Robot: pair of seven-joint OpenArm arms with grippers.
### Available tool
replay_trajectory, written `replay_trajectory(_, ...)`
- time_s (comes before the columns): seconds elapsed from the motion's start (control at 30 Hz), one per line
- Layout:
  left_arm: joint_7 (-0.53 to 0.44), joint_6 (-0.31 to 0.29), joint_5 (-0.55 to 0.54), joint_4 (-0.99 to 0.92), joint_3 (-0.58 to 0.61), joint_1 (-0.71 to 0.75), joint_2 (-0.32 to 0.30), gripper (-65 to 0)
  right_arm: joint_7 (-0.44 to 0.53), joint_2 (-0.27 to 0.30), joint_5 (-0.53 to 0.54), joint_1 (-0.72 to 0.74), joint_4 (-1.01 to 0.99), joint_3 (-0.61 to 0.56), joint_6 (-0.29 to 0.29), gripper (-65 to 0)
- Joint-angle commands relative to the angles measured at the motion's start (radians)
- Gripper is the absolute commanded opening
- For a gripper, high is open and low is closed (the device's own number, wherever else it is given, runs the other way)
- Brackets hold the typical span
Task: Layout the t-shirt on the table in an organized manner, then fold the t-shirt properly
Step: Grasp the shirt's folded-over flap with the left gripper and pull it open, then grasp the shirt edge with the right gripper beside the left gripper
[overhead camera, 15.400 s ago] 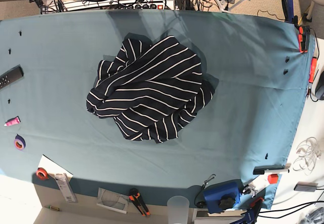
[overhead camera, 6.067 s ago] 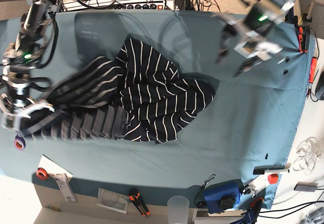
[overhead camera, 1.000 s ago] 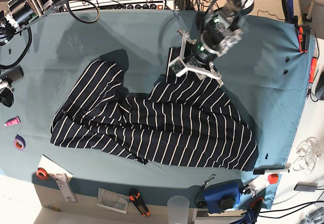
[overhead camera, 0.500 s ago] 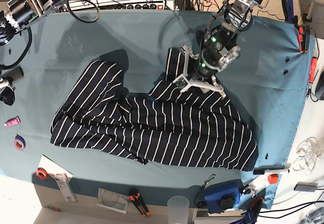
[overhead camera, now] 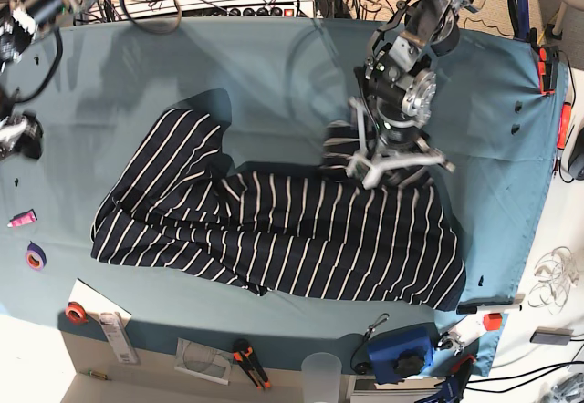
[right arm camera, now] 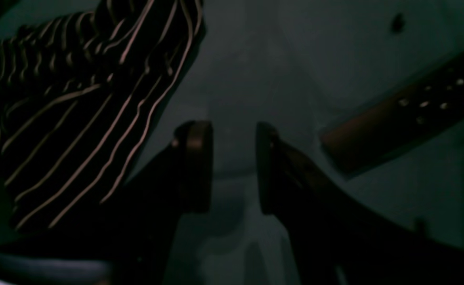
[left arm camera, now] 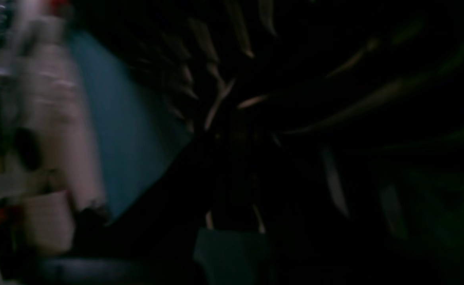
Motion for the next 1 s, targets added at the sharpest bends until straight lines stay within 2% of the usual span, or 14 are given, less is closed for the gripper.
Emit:
replay_trajectory(0.0, 0.005, 0.015, 0.032, 0.054, -0.003, -0.013, -0.003, -65.0, 0.014, 0.029, 0.050, -0.007, 0.018, 0.003, 0.002, -45.7)
replay_trajectory(0.2, 0.013, 0.016, 0.090, 0.147, -0.020, 0.025, -0.002, -65.0, 0.014, 0.028, 0.258, -0.089, 0.018, 0.003, 0.002, -45.7)
replay_trajectory(0.27, 0.013, 0.016, 0.142, 0.147, -0.058, 0.046, -0.002, -65.0, 0.014, 0.027, 0.310, -0.114, 0.018, 0.003, 0.002, -45.7)
replay_trajectory(0.37, 0.011, 0.015, 0.146, 0.147, -0.160, 0.072, -0.002, -65.0, 0.014, 0.021, 0.344, -0.134, 0.018, -0.001, 0.002, -45.7)
replay_trajectory(0.43, -0.013, 0.015, 0.127, 0.147, -0.244, 0.086, -0.003, -65.0, 0.014, 0.016, 0.351, -0.146, 0.018, -0.014, 0.002, -45.7)
replay_trajectory(0.5, -0.047, 0.009, 0.064, 0.147, -0.323, 0.093, -0.002, -65.0, 0.014, -0.002, 0.351, -0.145, 0.018, -0.036, 0.002, -45.7)
replay_trajectory(0.6, -0.049, -0.033, -0.051, 0.147, -0.402, 0.092, -0.002, -65.0, 0.014, -0.040, 0.350, -0.145, 0.018, -0.100, 0.002, -45.7)
replay_trajectory(0.7, -0.048, -0.049, -0.143, 0.147, -0.427, 0.092, -0.002, -65.0, 0.014, -0.078, 0.348, -0.146, 0.018, -0.200, 0.002, -45.7)
replay_trajectory(0.87, -0.049, -0.049, -0.211, 0.147, -0.426, 0.092, -0.002, -65.0, 0.014, -0.115, 0.338, -0.145, 0.018, -0.394, 0.002, -46.1)
replay_trajectory(0.97, -0.049, -0.049, -0.211, 0.147, -0.426, 0.092, -0.002, -65.0, 0.014, -0.115, 0.248, -0.145, 0.018, -0.484, 0.002, -46.8)
